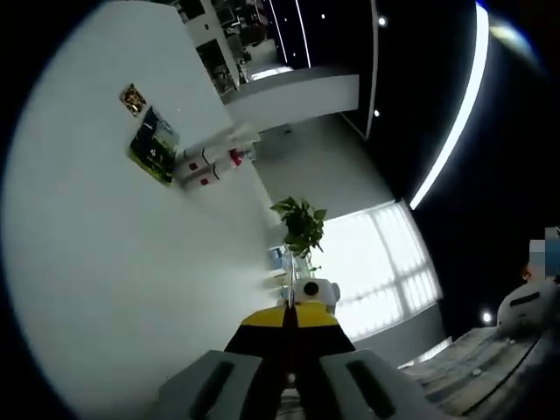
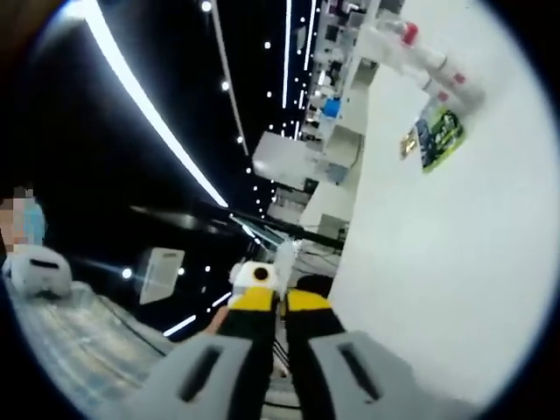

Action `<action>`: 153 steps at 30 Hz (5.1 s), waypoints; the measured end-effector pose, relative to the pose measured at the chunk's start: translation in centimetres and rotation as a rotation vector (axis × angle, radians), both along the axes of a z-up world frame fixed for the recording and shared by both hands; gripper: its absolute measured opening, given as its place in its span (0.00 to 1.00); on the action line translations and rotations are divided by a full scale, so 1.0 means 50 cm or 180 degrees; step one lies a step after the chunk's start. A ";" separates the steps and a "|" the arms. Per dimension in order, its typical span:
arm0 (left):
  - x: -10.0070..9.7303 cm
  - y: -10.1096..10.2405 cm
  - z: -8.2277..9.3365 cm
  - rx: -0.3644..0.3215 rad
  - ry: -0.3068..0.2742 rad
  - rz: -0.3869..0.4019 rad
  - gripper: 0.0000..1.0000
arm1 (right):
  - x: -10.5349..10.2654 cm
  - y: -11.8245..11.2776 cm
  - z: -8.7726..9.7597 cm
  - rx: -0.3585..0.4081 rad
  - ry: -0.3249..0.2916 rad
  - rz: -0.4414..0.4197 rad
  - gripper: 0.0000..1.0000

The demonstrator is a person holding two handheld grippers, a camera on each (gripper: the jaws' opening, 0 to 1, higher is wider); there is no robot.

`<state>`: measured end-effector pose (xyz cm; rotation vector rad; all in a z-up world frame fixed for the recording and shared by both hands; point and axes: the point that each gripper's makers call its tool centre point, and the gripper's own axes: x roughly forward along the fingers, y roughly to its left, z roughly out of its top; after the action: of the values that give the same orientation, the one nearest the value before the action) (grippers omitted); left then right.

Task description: Arrange the skincare products in the storage area until every visible bottle or jar stands upright without overlapping.

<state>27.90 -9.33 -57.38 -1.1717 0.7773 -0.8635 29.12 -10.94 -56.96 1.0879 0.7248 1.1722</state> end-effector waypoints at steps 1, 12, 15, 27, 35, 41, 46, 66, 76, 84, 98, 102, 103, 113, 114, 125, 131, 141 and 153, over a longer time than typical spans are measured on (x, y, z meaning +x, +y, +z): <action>0.004 0.002 0.000 -0.0003 0.0006 0.0017 0.00 | 0.002 -0.002 0.001 0.0007 -0.0007 -0.0016 0.07; 0.055 0.025 0.002 0.0027 0.0048 0.0122 0.00 | 0.052 -0.050 -0.014 -0.0287 -0.0289 -0.0512 0.19; 0.067 0.033 0.006 0.0033 0.0037 0.0170 0.00 | 0.056 -0.055 -0.025 -0.0564 -0.0503 -0.0543 0.23; 0.116 0.105 0.006 0.0105 0.0004 0.0465 0.00 | 0.081 -0.061 -0.041 -0.1270 -0.0973 -0.0529 0.40; 0.160 0.155 -0.001 0.0224 0.0007 0.0697 0.00 | 0.092 -0.087 -0.065 -0.1689 -0.1148 -0.0588 0.44; 0.195 0.182 -0.010 0.0262 0.0015 0.0786 0.00 | 0.101 -0.110 -0.081 -0.1868 -0.1128 -0.0653 0.47; 0.222 0.189 -0.022 0.0282 0.0041 0.0811 0.00 | 0.113 -0.126 -0.089 -0.2016 -0.1144 -0.0692 0.49; 0.331 0.214 -0.069 0.0356 0.0195 0.0769 0.00 | 0.143 -0.157 -0.111 -0.2374 -0.1130 -0.0580 0.51; 0.376 0.234 -0.093 0.0420 0.0225 0.0698 0.00 | 0.144 -0.152 -0.118 -0.2429 -0.1059 -0.0546 0.50; 0.401 0.233 -0.129 0.0507 0.0295 0.0607 0.00 | 0.151 -0.160 -0.125 -0.2508 -0.0982 -0.0577 0.50; 0.438 0.226 -0.208 0.0580 0.0543 0.0530 0.00 | 0.170 -0.169 -0.135 -0.2617 -0.0850 -0.0537 0.49; 0.450 0.239 -0.230 0.0629 0.0621 0.0560 0.00 | 0.182 -0.173 -0.137 -0.2622 -0.0797 -0.0569 0.49; 0.453 0.240 -0.232 0.0624 0.0630 0.0565 0.00 | 0.183 -0.174 -0.137 -0.2622 -0.0789 -0.0575 0.49; 0.466 0.221 -0.269 0.0673 0.0766 0.0537 0.01 | 0.186 -0.181 -0.147 -0.2657 -0.0713 -0.0581 0.50; 0.467 0.218 -0.275 0.0679 0.0789 0.0534 0.01 | 0.186 -0.183 -0.148 -0.2658 -0.0701 -0.0586 0.50; 0.484 0.228 -0.316 0.0781 0.0938 0.0647 0.01 | 0.192 -0.202 -0.159 -0.2674 -0.0600 -0.0647 0.50; 0.483 0.234 -0.334 0.0942 0.0999 0.0621 0.01 | 0.198 -0.204 -0.162 -0.2668 -0.0571 -0.0670 0.50; 0.485 0.232 -0.345 0.1155 0.1079 0.0621 0.03 | 0.195 -0.187 -0.167 -0.2609 -0.0540 -0.0681 0.50; 0.483 0.234 -0.349 0.1382 0.1142 0.0540 0.05 | 0.202 -0.192 -0.170 -0.2571 -0.0503 -0.0726 0.50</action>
<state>52.06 2.37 -74.84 -0.9921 1.0777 -0.3188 39.20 -20.55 -65.48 0.3782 0.8189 0.6512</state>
